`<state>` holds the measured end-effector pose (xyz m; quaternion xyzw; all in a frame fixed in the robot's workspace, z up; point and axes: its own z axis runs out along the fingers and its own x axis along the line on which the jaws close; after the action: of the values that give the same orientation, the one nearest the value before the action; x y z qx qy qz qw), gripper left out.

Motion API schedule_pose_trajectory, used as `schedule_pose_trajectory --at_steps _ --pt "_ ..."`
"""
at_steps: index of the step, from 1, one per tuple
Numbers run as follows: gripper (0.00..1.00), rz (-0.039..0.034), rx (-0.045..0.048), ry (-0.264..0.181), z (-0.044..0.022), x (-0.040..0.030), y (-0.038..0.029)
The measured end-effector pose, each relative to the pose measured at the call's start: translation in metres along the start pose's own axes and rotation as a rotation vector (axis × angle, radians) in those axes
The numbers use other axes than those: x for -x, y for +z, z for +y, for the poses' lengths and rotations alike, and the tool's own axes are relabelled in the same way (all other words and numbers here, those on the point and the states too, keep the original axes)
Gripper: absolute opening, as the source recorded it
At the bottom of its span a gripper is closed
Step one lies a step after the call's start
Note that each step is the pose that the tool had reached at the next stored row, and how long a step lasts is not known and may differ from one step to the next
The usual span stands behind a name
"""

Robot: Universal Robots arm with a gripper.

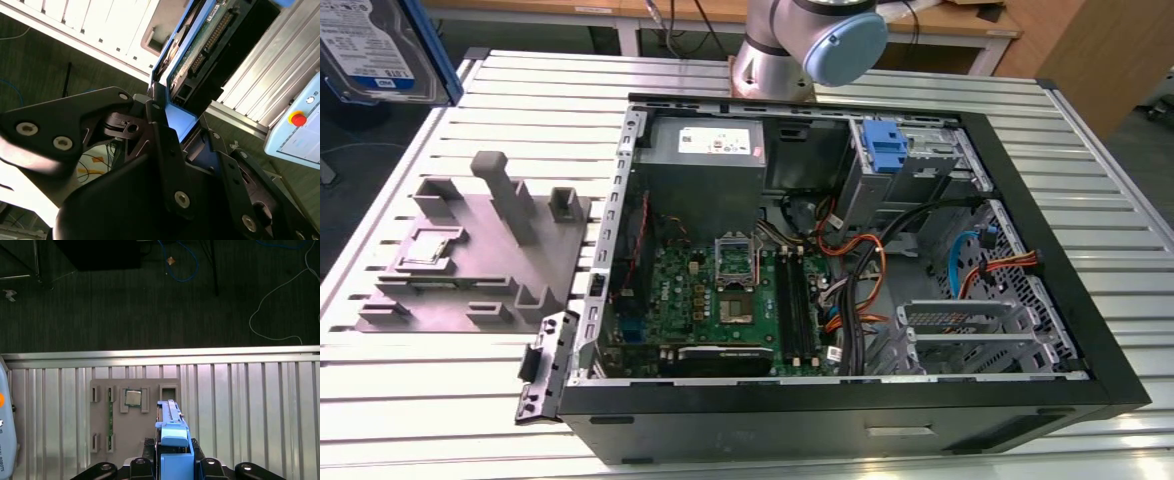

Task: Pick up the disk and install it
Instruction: 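Pick up the disk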

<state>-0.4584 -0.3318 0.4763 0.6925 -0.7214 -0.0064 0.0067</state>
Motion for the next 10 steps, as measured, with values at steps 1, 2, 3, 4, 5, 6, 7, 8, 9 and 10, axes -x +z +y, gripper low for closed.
schedule_pose_trajectory --at_steps 1,2,3,4,5,6,7,8,9,10 --pt "0.36 0.0000 0.0000 0.000 0.0000 0.0000 -0.0001" --pt "0.36 0.0000 0.0000 0.000 0.0000 0.0000 -0.0001" --pt "0.36 0.0000 0.0000 0.000 0.0000 0.0000 -0.0002" --pt "0.36 0.0000 0.0000 0.000 0.0000 0.0000 -0.0002" --pt "0.36 0.0000 0.0000 0.000 0.0000 0.0000 -0.0003" --pt "0.36 0.0000 0.0000 0.000 0.0000 0.0000 -0.0019" --pt "0.36 0.0002 0.0003 0.000 0.0000 0.0000 -0.0026" --pt "0.36 0.0001 0.0002 0.000 0.0000 0.0000 -0.0027" --pt "0.36 0.0000 0.0001 0.000 0.0000 0.0000 -0.0026" --pt "0.36 0.0000 0.0000 0.000 0.0000 0.0000 -0.0026"
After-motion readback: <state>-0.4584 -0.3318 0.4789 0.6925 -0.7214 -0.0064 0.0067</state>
